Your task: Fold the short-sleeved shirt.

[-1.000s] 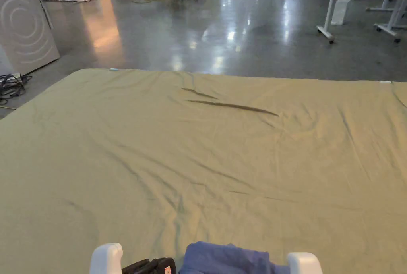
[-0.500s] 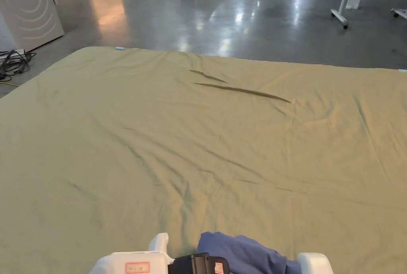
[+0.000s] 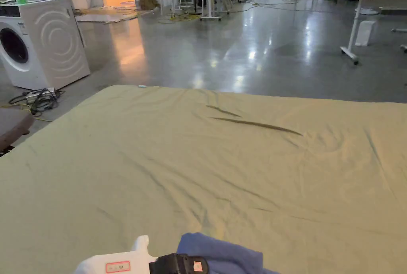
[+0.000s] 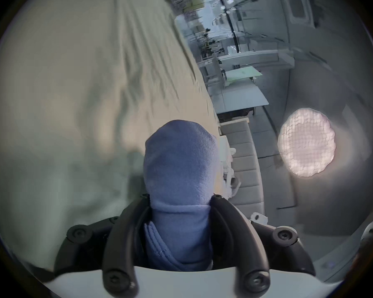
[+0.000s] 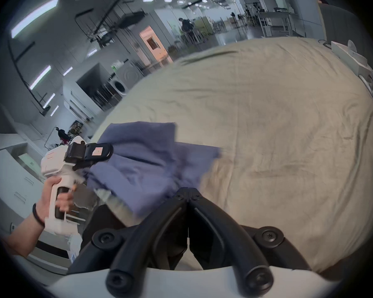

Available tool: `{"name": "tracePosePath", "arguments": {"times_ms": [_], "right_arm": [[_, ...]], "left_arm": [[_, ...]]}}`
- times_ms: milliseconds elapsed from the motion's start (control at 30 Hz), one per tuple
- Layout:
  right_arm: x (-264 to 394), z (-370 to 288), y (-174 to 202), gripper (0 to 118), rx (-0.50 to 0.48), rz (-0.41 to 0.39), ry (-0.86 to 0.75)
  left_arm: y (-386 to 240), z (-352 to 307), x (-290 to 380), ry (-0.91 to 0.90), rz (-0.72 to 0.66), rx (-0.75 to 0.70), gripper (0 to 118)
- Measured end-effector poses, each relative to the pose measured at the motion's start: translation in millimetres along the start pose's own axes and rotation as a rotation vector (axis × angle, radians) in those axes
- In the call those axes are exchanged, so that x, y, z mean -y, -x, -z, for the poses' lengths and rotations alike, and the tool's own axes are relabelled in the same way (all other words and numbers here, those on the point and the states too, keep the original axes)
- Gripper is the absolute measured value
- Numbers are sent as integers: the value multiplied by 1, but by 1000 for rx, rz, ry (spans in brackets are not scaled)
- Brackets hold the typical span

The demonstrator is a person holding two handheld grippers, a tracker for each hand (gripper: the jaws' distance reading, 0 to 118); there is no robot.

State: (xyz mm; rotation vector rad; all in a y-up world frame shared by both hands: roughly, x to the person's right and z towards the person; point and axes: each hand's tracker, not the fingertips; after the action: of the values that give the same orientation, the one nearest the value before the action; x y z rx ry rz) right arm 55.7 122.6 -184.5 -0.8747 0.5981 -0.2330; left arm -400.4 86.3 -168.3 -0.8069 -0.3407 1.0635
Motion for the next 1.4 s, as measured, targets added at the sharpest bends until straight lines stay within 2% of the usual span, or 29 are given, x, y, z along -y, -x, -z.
{"name": "tracePosePath", "arguments": {"times_ms": [100, 200, 300, 400, 500, 567, 600, 667, 700, 733, 800, 833, 900, 1033, 1133, 1200, 1267, 1300, 1367, 1400], "right_arm": [[14, -18, -3, 0, 16, 14, 1], [30, -26, -12, 0, -12, 147, 28], [48, -32, -18, 0, -59, 265, 2], [60, -34, -22, 0, -1, 272, 26], [67, -34, -26, 0, 26, 266, 34], [65, -35, -31, 0, 40, 276, 47], [63, -41, -31, 0, 51, 267, 42], [58, -53, -31, 0, 61, 227, -10], [57, -59, -33, 0, 57, 220, -30], [54, -64, -36, 0, 60, 214, -39], [46, -77, -37, 0, 85, 178, -68], [41, -83, -36, 0, 103, 149, -84], [28, -98, -31, 0, 128, 83, -135], [-5, -136, -5, 0, 183, -62, -296], [-22, -163, 21, 0, 235, -182, -424], [-31, -181, 48, 0, 262, -245, -517], [-32, -195, 65, 0, 258, -284, -588], [-32, -201, 70, 0, 255, -299, -626], [-30, -212, 78, 0, 249, -324, -670], [-28, -217, 83, 0, 252, -346, -681]], "left_arm": [[23, -65, -37, -47, 5, -121, 36], [48, -118, -74, -110, -21, -260, 36], [76, -152, -111, -150, 13, -344, 36], [93, -161, -127, -213, -55, -407, 37], [106, -153, -123, -270, -154, -461, 58], [101, -158, -123, -287, -155, -585, 64], [90, -167, -125, -251, -50, -734, 67], [60, -178, -124, -205, 166, -929, 67], [33, -182, -117, -186, 359, -1051, 67], [8, -185, -105, -186, 481, -1092, 67], [-36, -195, -86, -183, 681, -1029, 67], [-59, -192, -74, -180, 704, -997, 68], [-106, -188, -47, -253, 836, -952, 69], [-190, -167, 16, -448, 1055, -710, 70], [-233, -145, 66, -642, 1142, -584, 70], [-257, -119, 105, -826, 1253, -538, 70], [-277, -99, 134, -874, 1297, -485, 69], [-283, -92, 145, -881, 1291, -439, 62], [-289, -84, 161, -858, 1269, -410, 19], [-294, -79, 168, -838, 1267, -408, 12]]}}
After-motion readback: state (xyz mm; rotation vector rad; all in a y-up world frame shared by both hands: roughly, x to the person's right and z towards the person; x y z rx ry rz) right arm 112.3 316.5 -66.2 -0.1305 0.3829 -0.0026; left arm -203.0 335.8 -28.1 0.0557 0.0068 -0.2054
